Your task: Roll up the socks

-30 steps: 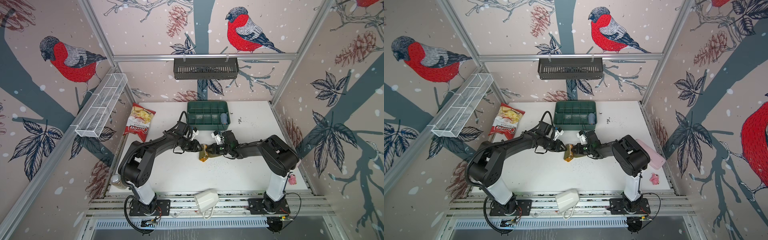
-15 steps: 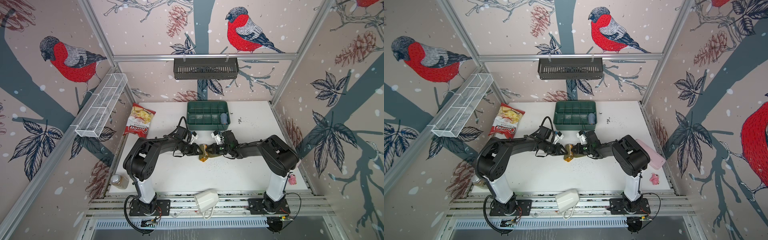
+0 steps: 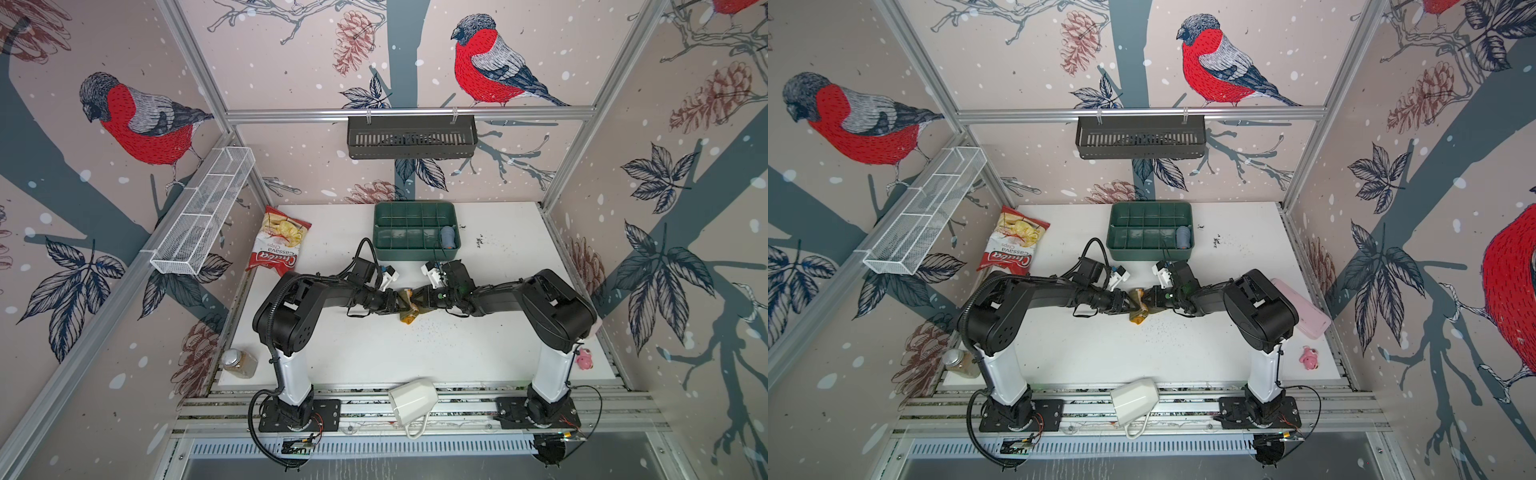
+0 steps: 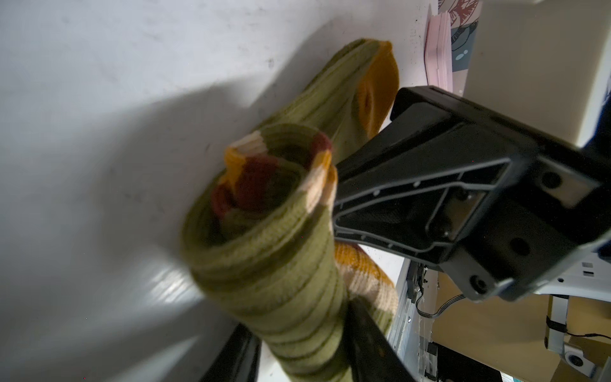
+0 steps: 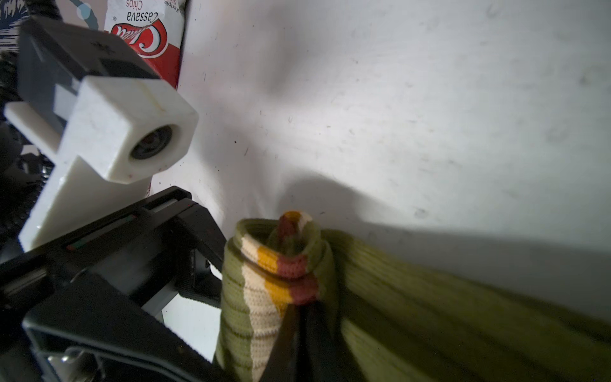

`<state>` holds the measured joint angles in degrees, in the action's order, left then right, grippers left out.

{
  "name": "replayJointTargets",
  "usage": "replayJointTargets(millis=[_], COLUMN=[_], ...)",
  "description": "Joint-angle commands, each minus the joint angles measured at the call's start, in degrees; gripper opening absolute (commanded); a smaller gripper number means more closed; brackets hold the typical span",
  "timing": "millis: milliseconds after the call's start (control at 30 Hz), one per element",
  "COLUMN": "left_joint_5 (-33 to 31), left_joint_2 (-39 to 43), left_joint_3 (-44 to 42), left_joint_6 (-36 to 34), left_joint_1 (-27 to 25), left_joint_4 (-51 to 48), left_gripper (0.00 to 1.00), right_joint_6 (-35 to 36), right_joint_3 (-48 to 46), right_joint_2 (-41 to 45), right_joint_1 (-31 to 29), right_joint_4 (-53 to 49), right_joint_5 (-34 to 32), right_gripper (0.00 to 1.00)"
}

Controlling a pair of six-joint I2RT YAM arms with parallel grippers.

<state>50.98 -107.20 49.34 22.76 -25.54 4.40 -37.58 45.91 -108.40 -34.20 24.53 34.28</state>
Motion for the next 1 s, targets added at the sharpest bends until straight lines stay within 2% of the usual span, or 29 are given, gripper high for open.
replayJointTargets(millis=[0, 100, 200, 300, 433, 600, 800, 967], left_joint_5=[0.8, 0.9, 0.3, -2.1, -6.6, -14.9, -22.6, -30.5], left_joint_2=[-1.2, -1.9, -2.1, -2.2, -2.2, -1.7, -2.3, -4.9], left_joint_3=[-0.2, -0.1, 0.6, 2.4, 5.8, 10.4, 14.5, 19.3], left_joint_6=[1.6, 2.2, 1.5, -1.3, -5.7, -10.0, -13.5, -15.6], left_joint_1=[0.1, 0.0, 0.0, 0.0, 0.0, -0.3, -0.9, -2.8], left_joint_4=[3.4, 4.0, 2.6, -2.8, -11.9, -22.7, -32.1, -39.9], left_gripper=[0.43, 0.37, 0.24, 0.14, 0.06, 0.05, 0.05, 0.05], right_joint_6=[-0.1, -0.3, -0.5, -0.5, -0.5, -0.5, 0.1, 1.1], right_joint_3=[-0.2, -0.2, -0.1, 0.0, 0.1, 0.1, -0.9, -1.5], right_joint_2=[-0.8, -0.8, -1.0, -0.9, -0.9, -0.5, 2.3, 4.2], right_joint_1=[-0.6, -1.0, -1.1, -1.1, -1.2, -1.1, 1.1, 3.1], right_joint_4=[-6.8, -6.6, -6.4, -6.4, -6.4, -6.1, -5.9, -6.3], right_joint_5=[-3.9, -3.7, -3.6, -3.5, -3.4, -3.1, -3.1, -3.2], right_gripper=[0.10, 0.10, 0.10, 0.10, 0.10, 0.13, 0.26, 0.29])
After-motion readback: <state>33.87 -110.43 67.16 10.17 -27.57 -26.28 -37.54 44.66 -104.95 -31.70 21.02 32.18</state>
